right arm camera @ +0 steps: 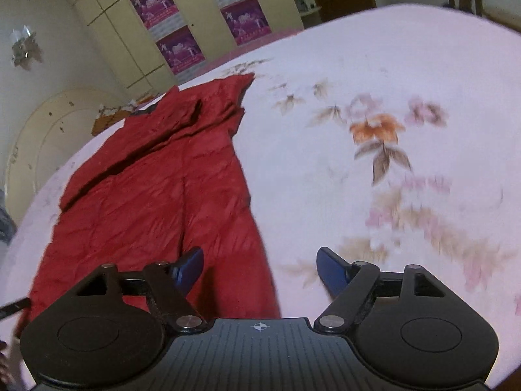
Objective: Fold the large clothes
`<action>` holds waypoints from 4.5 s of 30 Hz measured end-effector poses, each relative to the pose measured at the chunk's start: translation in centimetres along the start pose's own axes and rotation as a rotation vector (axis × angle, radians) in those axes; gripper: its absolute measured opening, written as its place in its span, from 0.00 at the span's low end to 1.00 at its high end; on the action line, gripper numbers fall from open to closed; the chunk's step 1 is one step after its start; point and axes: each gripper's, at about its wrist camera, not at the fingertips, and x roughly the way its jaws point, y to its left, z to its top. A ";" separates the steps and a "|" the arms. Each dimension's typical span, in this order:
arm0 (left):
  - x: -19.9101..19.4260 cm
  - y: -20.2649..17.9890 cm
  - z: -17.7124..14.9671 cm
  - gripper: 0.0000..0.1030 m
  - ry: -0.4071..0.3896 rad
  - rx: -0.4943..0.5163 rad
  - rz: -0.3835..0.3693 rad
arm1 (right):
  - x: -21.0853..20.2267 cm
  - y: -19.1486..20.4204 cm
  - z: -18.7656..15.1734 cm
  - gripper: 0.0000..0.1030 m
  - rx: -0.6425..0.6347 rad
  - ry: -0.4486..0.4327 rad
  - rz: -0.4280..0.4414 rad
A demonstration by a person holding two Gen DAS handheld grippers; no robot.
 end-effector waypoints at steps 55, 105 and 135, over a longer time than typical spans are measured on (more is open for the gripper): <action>-1.3 3.2 8.6 0.06 -0.169 -0.441 -0.482 | -0.6 2.4 10.3 0.06 0.109 -0.028 0.436; 33.3 1.5 32.4 0.78 0.094 -0.230 -0.433 | 32.2 5.5 33.8 0.66 0.092 0.040 0.122; 35.7 -2.1 31.4 0.09 -0.017 0.039 -0.310 | 37.8 7.1 30.4 0.06 -0.216 -0.050 -0.024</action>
